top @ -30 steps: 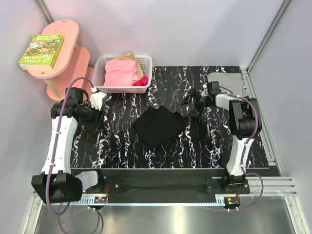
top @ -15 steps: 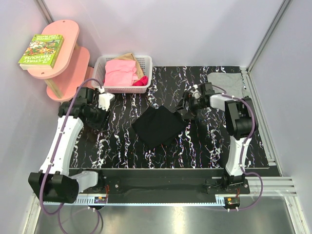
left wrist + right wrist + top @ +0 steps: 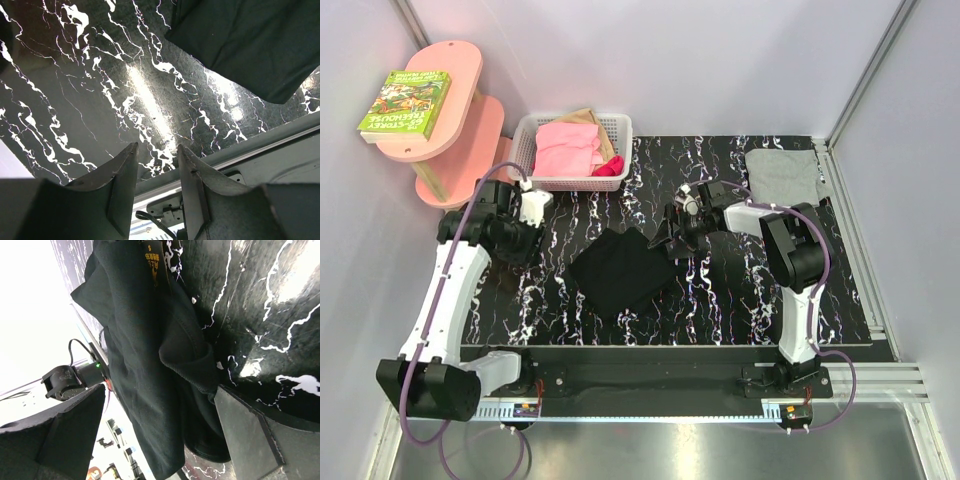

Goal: Fold and stack the t-shirts
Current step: Put the neatly folded tshirt into the corner of the board with the right arm

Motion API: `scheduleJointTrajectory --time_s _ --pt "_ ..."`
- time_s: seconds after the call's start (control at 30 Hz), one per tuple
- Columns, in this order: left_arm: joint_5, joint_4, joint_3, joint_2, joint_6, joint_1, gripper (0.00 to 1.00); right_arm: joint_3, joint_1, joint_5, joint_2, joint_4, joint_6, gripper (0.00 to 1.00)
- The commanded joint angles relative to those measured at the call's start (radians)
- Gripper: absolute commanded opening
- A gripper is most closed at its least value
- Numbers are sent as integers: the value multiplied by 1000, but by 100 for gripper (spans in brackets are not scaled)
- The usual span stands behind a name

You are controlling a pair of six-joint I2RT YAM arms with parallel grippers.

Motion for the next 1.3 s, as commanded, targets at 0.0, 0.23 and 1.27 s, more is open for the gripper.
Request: scheduleJointTrajectory --time_s 0.0,0.23,1.27 --pt "-5 34 15 17 -25 -15 41 -109 39 181 80 -84 -21 100" --pt "-16 82 33 162 -53 -232 41 -134 45 190 66 -79 -14 100" --pt "50 283 -85 672 -108 -570 32 -109 41 348 -78 -328 -38 100"
